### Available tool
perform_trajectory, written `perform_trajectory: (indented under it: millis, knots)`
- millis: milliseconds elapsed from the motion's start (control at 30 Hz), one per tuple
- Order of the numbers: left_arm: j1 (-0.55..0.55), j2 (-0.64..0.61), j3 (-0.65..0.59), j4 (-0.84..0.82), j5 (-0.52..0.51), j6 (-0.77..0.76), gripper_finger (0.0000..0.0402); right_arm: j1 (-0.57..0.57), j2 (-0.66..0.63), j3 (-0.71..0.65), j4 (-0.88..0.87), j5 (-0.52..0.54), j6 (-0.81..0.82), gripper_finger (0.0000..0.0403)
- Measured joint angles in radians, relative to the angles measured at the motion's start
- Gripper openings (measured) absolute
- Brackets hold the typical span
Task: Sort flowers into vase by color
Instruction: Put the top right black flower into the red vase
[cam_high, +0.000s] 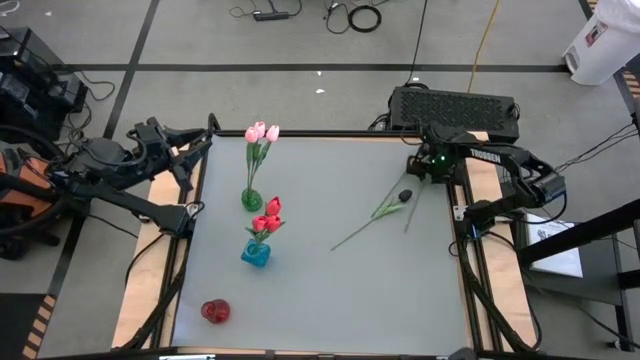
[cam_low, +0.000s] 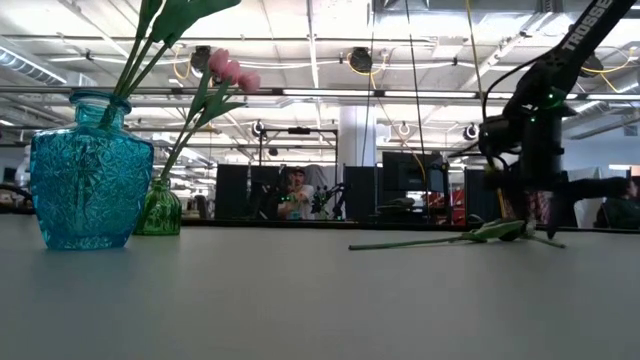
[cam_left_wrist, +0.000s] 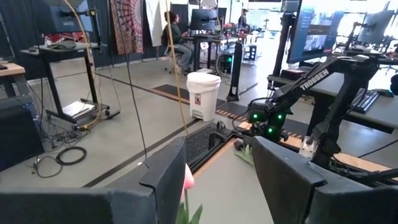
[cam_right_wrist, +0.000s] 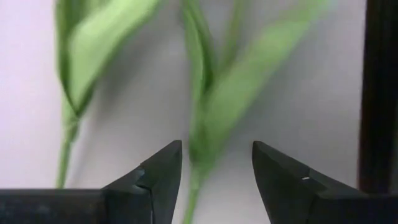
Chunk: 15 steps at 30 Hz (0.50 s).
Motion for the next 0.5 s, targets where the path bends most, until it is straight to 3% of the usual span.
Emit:
perform_trajectory:
  millis: [500]
  knots:
    - [0.0, 0.028, 0.0, 0.0, -0.006, 0.0, 0.0191, 0.0, 0.005, 0.0, 0.067, 0.006, 0.036, 0.0171]
